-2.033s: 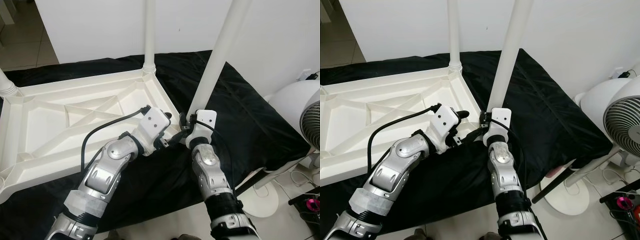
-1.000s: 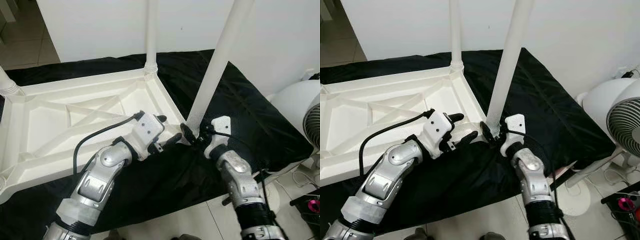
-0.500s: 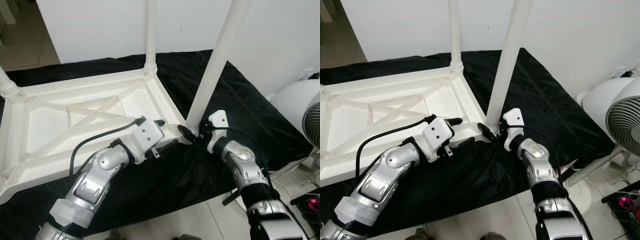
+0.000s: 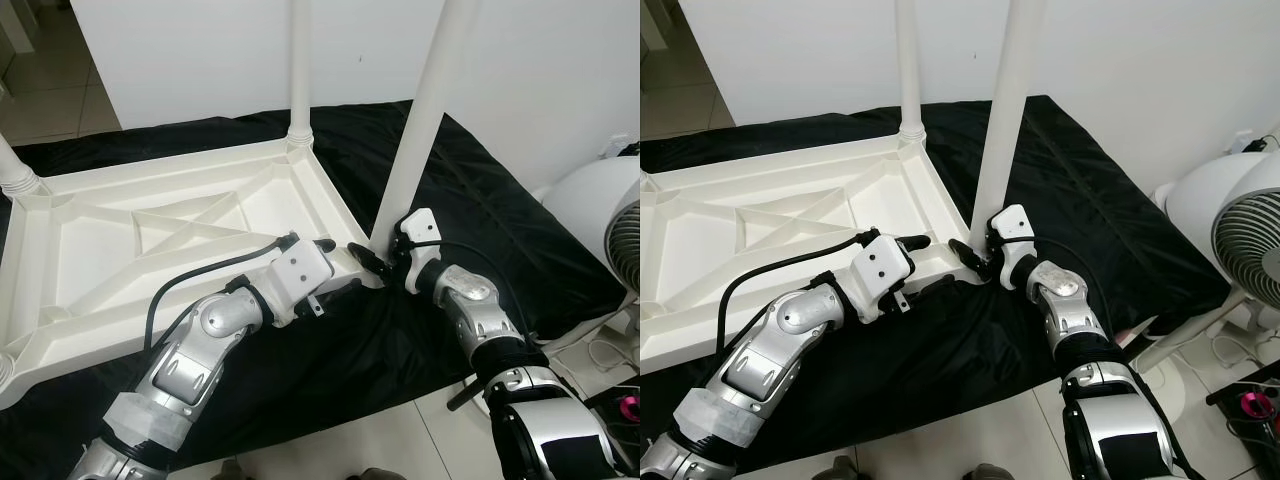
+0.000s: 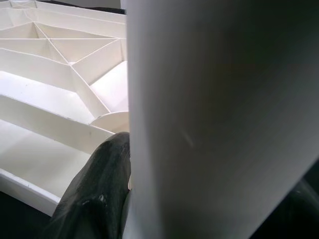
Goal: Building children table
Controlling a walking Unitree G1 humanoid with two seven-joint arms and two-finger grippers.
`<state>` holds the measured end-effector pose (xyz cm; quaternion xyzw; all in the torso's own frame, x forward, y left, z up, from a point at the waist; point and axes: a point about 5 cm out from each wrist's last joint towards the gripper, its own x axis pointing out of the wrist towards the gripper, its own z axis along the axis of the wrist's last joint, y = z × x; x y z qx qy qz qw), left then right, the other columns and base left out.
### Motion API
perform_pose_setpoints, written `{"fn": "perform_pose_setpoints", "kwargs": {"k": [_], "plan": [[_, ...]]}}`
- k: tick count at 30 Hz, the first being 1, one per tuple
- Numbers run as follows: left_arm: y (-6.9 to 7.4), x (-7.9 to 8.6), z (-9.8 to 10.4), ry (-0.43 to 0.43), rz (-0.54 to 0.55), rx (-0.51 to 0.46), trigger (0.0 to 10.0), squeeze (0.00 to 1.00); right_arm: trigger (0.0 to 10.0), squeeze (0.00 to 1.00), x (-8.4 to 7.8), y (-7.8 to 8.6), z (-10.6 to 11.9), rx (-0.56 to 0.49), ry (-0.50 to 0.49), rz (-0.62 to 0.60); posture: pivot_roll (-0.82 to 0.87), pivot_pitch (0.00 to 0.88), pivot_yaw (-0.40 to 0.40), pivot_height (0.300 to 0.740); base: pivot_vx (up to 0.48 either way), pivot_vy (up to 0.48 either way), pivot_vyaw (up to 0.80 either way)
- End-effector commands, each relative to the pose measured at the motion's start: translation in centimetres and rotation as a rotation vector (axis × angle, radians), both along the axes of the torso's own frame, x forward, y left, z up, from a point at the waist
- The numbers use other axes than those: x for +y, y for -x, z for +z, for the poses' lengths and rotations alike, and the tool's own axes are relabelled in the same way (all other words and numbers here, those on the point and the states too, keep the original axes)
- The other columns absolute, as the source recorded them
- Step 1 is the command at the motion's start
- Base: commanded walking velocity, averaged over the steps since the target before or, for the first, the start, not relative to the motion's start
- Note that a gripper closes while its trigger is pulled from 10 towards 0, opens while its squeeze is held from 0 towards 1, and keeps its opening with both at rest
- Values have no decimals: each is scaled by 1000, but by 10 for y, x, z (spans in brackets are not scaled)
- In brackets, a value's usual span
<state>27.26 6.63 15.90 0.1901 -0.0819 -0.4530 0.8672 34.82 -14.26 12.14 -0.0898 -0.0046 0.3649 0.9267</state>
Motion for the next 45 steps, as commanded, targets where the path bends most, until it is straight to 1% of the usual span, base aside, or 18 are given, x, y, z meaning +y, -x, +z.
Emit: {"fn": "perform_pose_setpoints", "kwargs": {"k": [1, 4, 5, 10, 13, 15, 16, 20, 22, 23, 24, 26, 28, 32, 39, 40, 41, 45], "plan": [[3, -1, -2, -39, -70, 6, 10000, 0, 0, 0, 4, 5, -11, 52, 8, 39, -13, 0, 9, 740, 0, 0, 0], [4, -2, -3, -38, -68, 7, 10000, 0, 0, 0, 2, 7, -15, 61, 8, 40, -17, 0, 5, 740, 0, 0, 0], [4, -3, -4, -35, -68, 8, 10000, 0, 10000, 0, 1, 8, -18, 70, 2, 25, -25, 0, 4, 740, 0, 0, 0], [6, -5, -5, -30, -72, 9, 10000, 0, 10000, 0, -1, 10, -25, 76, -40, -33, -31, 0, 2, 740, 0, 0, 0], [6, -5, -5, -28, -74, 10, 10000, 0, 10000, 0, -1, 10, -28, 75, -48, -108, -33, 0, 2, 740, 0, 0, 0], [6, -5, -6, -26, -74, 12, 10000, 0, 10000, 0, -3, 10, -32, 80, -46, -222, -31, 0, -1, 740, 0, 0, 0], [6, -5, -6, -26, -74, 12, 10000, 0, 10000, 0, -3, 10, -32, 80, -46, -222, -31, 0, -1, 740, 0, 0, 0], [8, -4, -7, -25, -70, 15, 10000, 0, 10000, 0, -1, 13, -35, 88, -97, -406, -27, 0, -19, 740, 0, 0, 0], [8, -4, -7, -25, -68, 15, 10000, 0, 10000, 0, 0, 14, -36, 92, -110, -435, -27, 0, -19, 740, 0, 0, 0], [7, -3, -5, -22, -56, 20, 10000, 0, 10000, 0, 3, 16, -35, 85, -123, -509, -27, 0, -14, 740, 0, 0, 0], [7, -3, -5, -22, -56, 20, 10000, 0, 10000, 0, 3, 16, -35, 85, -123, -509, -27, 0, -14, 740, 0, 0, 0], [6, 0, 0, 12, -47, 32, 10000, 0, 10000, 0, 13, 24, -33, 65, -161, -645, -32, 0, -9, 740, 0, 0, 0], [6, 2, -1, 12, -35, 35, 10000, 0, 10000, 0, 24, 30, -34, 68, -186, -701, -22, 0, -17, 740, 0, 0, 0], [7, 3, -5, -2, -19, 35, 10000, 0, 10000, 0, 41, 34, -34, 92, -219, -719, -22, 0, -19, 740, 0, 0, 0], [9, 1, -4, 10, -23, 38, 10000, 0, 10000, 0, 41, 35, -27, 70, -212, -693, -24, 0, -20, 740, 0, 0, 0], [9, 0, -5, 7, -24, 35, 10000, 0, 10000, 98, 37, 34, -28, 73, -212, -692, -21, 0, -22, 740, 0, 0, 0], [8, 0, -4, 5, -23, 34, 10000, 0, 10000, 1000, 32, 34, -27, 72, -216, -685, -20, 0, -21, 740, 0, 0, 0], [7, 1, -4, 0, -20, 28, 10000, 0, 10000, 1000, 19, 32, -25, 58, -191, -644, -26, 0, -22, 740, 0, 0, 0]]}}
